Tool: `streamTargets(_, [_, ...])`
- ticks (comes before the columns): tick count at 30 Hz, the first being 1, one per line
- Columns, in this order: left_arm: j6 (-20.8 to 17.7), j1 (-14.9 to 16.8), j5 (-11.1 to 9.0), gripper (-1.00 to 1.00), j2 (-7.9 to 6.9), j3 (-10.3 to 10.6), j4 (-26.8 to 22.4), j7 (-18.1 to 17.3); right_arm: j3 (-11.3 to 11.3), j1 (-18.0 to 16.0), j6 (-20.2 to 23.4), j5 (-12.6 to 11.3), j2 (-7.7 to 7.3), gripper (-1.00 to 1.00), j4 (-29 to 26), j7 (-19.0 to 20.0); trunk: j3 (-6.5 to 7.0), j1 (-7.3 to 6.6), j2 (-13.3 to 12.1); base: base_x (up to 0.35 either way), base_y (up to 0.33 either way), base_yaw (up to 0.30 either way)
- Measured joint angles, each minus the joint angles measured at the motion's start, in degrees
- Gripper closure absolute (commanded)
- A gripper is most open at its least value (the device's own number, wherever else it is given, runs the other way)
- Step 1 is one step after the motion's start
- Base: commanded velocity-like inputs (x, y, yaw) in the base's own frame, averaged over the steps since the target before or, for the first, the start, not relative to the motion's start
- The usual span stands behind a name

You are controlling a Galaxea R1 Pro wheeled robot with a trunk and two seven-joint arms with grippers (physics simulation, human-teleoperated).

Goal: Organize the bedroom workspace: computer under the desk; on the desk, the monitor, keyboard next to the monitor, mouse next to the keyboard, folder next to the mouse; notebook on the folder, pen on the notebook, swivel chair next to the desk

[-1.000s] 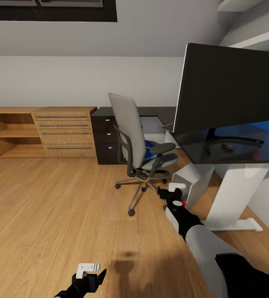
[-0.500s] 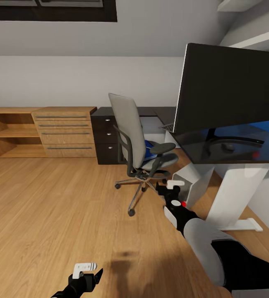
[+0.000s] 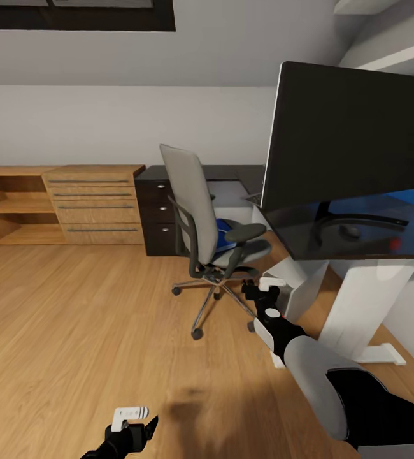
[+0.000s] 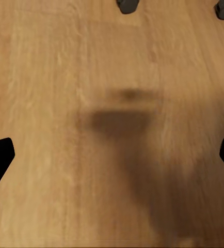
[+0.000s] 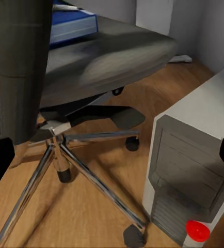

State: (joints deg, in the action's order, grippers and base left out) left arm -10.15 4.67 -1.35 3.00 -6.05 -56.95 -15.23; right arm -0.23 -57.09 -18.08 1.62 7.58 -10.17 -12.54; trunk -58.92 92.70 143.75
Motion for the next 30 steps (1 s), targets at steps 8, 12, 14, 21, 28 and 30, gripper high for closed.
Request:
streamTargets(8, [0.0, 0.0, 0.0, -1.0, 0.0, 0.0, 0.1, -0.1, 0.0, 0.0, -0.5, 0.0, 0.04, -1.0, 0.0, 0.0, 0.0, 0.02, 0.0, 0.06, -0.048, 0.0])
streamTargets(12, [0.0, 0.0, 0.0, -1.0, 0.0, 0.0, 0.1, -0.1, 0.0, 0.0, -0.5, 0.0, 0.05, -1.0, 0.0, 0.0, 0.0, 0.02, 0.0, 0.017, -0.011, 0.0])
streamTargets(14, [0.0, 0.0, 0.0, -1.0, 0.0, 0.0, 0.1, -0.1, 0.0, 0.0, -0.6, 0.0, 0.05, -1.0, 0.0, 0.0, 0.0, 0.02, 0.0, 0.055, -0.005, 0.0])
streamTargets(21, [0.0, 0.0, 0.0, -1.0, 0.0, 0.0, 0.1, -0.1, 0.1, 0.0, -0.6, 0.0, 0.11, -1.0, 0.0, 0.0, 0.0, 0.0, 0.0, 0.198, -0.002, 0.0])
streamTargets(28, [0.0, 0.0, -0.1, -1.0, -0.03, 0.0, 0.1, -0.1, 0.0, 0.0, -0.6, 0.0, 0.07, -1.0, 0.0, -0.1, 0.0, 0.01, 0.0, 0.076, 0.0, 0.0])
streamTargets(30, [0.0, 0.0, -0.1, -1.0, -0.06, 0.0, 0.1, -0.1, 0.0, 0.0, -0.6, 0.0, 0.06, -1.0, 0.0, -0.1, 0.0, 0.02, 0.0, 0.018, 0.0, 0.0])
